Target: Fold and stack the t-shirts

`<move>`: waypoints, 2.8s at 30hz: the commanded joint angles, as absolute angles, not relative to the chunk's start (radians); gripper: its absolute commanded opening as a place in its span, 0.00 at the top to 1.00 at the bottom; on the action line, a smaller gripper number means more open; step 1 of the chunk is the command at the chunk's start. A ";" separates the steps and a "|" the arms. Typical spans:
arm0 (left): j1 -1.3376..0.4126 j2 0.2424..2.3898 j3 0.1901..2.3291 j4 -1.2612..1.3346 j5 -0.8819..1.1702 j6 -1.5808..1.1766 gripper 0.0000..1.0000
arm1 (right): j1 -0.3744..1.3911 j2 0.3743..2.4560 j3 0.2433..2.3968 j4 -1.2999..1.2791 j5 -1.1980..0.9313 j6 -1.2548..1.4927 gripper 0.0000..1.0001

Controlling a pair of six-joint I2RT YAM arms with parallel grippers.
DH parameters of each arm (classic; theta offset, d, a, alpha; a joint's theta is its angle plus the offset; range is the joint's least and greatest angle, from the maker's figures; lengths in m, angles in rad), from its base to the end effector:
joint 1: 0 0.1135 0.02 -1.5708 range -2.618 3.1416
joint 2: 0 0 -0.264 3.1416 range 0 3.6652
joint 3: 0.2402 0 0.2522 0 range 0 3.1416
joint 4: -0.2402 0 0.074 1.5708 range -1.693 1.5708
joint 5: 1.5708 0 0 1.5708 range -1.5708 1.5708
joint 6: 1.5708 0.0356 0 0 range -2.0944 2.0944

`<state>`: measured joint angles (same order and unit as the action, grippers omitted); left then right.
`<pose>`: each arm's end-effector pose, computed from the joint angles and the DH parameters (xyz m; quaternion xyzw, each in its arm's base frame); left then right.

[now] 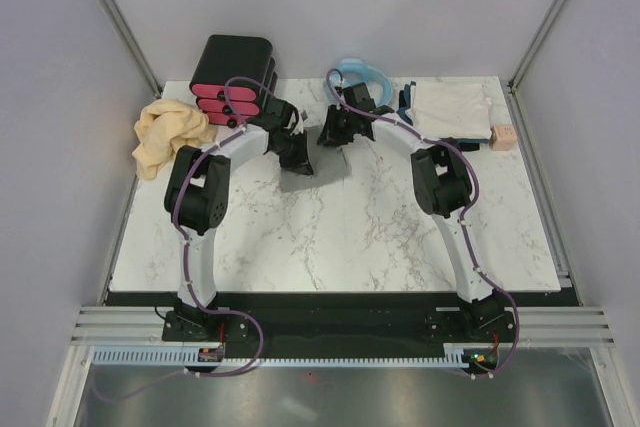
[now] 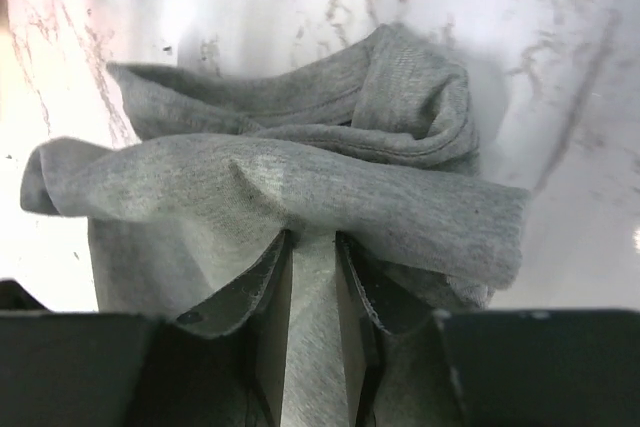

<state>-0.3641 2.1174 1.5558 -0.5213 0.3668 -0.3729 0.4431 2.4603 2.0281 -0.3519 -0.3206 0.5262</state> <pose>0.4129 -0.1710 0.1646 0.0399 0.9543 -0.2506 0.1578 0.4911 0.2455 0.1555 -0.0232 0.9135 0.3067 0.2661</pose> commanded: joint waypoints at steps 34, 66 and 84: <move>-0.345 1.972 1.698 -0.690 0.242 -0.307 0.76 | 0.528 2.140 1.935 -0.561 -0.325 0.399 0.63; -0.247 2.235 1.784 -0.792 0.018 -0.373 0.90 | 0.591 2.204 1.621 -0.641 -0.172 0.311 0.64; -0.137 2.157 1.787 -0.822 -0.025 -0.333 0.85 | 0.591 2.194 1.519 -0.629 -0.175 0.334 0.65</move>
<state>-0.1940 2.2002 1.7737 -0.8032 0.0639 -0.3691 0.5861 2.1418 1.5967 -0.4477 -0.2379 0.3508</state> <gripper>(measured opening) 0.142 0.349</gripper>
